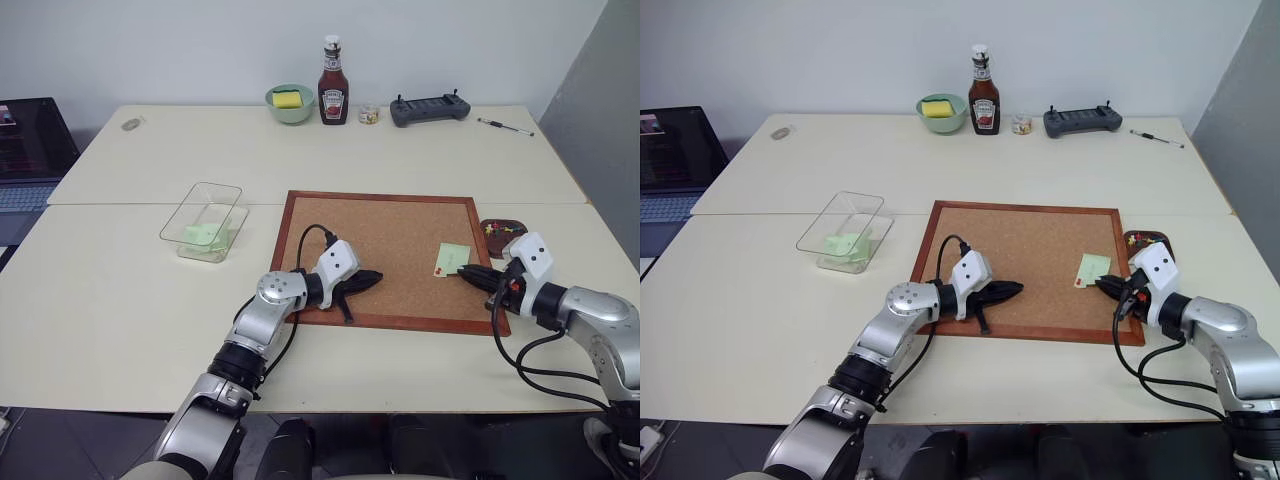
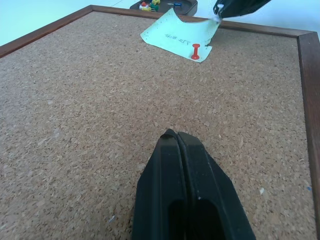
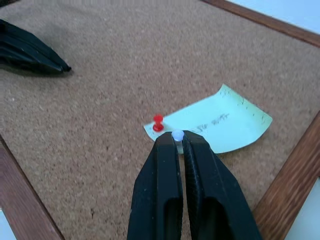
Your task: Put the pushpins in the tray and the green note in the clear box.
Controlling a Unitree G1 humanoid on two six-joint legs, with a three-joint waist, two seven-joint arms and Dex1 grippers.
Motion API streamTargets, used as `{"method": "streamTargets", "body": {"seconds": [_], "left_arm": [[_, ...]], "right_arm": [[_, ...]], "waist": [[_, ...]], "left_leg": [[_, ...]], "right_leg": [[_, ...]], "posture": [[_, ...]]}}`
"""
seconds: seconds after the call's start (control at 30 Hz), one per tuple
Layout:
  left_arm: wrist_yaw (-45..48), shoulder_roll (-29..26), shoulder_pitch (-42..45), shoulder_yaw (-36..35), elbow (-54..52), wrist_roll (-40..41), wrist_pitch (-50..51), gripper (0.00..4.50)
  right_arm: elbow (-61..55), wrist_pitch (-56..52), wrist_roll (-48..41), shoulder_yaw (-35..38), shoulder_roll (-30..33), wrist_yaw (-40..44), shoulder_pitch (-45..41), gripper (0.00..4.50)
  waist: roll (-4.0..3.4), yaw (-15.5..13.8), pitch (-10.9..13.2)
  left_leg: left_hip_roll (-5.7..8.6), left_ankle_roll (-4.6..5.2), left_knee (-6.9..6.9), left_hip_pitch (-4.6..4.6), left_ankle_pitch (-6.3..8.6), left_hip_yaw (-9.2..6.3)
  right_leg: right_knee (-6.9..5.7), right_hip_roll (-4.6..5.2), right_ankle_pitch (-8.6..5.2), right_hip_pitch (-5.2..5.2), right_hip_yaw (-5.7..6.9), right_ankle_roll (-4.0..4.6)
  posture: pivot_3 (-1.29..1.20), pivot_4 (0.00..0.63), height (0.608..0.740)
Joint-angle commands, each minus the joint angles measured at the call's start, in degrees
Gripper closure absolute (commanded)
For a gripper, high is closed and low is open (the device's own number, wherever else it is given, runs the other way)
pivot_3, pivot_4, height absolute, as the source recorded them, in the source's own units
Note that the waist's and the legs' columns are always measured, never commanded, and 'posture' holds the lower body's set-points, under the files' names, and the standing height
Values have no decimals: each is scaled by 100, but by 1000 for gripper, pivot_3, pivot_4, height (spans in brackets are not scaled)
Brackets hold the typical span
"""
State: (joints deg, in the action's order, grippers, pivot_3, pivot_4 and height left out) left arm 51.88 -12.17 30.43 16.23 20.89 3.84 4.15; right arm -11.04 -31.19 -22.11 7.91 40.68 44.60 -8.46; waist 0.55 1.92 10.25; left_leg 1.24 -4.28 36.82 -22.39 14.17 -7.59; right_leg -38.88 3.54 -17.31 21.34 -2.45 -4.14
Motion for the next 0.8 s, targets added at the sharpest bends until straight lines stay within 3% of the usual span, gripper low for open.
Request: {"method": "streamTargets", "body": {"seconds": [0.03,0.5,0.8], "left_arm": [[38,-21,-163,186,165,-152,40,4500],[38,-24,-158,201,202,-174,-2,4500],[52,-38,-147,204,223,-183,-24,4500]], "right_arm": [[-167,59,-162,262,37,31,-96,4478],[-72,-41,-387,547,-27,-137,-173,4478],[1006,1066,574,528,74,-768,-580,4478]], "waist": [[0,0,0],[0,-1,0],[-2,1,-1]], "left_leg": [[0,0,0,0,0,1],[0,0,0,0,0,0],[0,0,-1,3,0,2]], "right_leg": [[0,0,0,0,-1,0],[0,0,0,0,0,0],[0,0,0,1,-2,0]], "posture": [[0,150,740],[0,150,740],[0,150,740]]}}
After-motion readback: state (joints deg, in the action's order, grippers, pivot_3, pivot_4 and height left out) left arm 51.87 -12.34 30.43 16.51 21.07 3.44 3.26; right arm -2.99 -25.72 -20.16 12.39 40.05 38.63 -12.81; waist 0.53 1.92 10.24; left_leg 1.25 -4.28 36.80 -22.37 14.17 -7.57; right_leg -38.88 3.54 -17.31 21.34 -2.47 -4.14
